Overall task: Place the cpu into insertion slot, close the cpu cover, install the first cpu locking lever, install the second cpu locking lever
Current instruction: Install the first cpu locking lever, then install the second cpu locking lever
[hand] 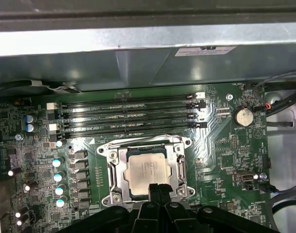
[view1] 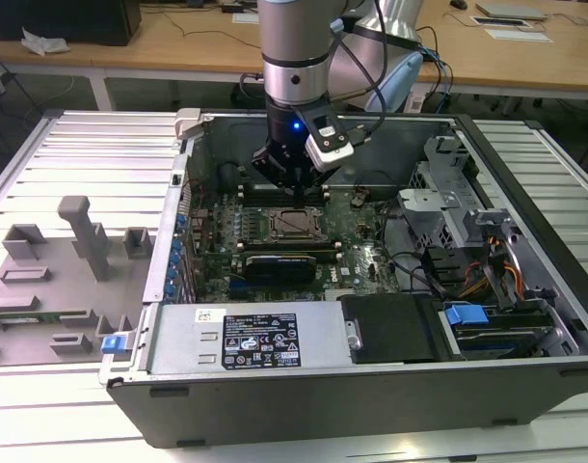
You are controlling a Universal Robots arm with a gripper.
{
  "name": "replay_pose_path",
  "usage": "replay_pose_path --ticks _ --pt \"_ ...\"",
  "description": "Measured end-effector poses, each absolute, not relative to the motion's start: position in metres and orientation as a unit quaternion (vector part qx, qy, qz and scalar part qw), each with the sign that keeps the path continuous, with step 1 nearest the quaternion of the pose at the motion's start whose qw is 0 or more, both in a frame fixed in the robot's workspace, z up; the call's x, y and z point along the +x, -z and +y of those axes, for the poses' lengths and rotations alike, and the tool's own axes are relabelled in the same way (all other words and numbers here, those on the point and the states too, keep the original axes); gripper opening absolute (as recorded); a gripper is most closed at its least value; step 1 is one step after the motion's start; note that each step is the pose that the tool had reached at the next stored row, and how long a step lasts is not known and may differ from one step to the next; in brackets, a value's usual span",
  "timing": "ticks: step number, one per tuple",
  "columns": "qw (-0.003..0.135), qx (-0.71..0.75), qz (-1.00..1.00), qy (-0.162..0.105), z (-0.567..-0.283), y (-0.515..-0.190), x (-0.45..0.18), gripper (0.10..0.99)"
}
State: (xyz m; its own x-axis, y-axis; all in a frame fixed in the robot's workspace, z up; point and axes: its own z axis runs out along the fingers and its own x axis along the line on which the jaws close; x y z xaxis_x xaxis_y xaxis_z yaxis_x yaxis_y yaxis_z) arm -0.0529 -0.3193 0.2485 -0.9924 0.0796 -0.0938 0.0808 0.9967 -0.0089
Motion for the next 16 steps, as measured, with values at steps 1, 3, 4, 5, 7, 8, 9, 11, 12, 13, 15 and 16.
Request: replay_pose_path --ticks 1,3,4,5,7,8,9,11,12,13,15,16 --pt "0.046 0.040 0.998 0.006 -0.3194 -0.2485 -0.0529 0.106" --pt "0.046 0.040 0.998 0.006 -0.3193 -0.2484 -0.0529 0.106" --pt "0.046 0.040 0.998 0.006 -0.3193 -0.2484 -0.0529 0.106" --pt "0.046 0.040 0.998 0.006 -0.3193 -0.2484 -0.0529 0.106" --pt "0.046 0.040 0.998 0.006 -0.3193 -0.2484 -0.0529 0.106" --pt "0.046 0.040 0.998 0.006 -0.3193 -0.2484 -0.0529 0.106" --pt "0.046 0.040 0.998 0.006 -0.3193 -0.2484 -0.0529 0.106" --pt "0.046 0.040 0.998 0.006 -0.3193 -0.2484 -0.0529 0.106" --pt "0.046 0.040 0.998 0.006 -0.3193 -0.2484 -0.0529 0.106" --pt "0.046 0.040 0.998 0.006 -0.3193 -0.2484 -0.0529 0.106" --pt "0.046 0.040 0.998 0.006 -0.3193 -0.2484 -0.0529 0.106" --pt "0.046 0.040 0.998 0.006 -0.3194 -0.2484 -0.0529 0.106"
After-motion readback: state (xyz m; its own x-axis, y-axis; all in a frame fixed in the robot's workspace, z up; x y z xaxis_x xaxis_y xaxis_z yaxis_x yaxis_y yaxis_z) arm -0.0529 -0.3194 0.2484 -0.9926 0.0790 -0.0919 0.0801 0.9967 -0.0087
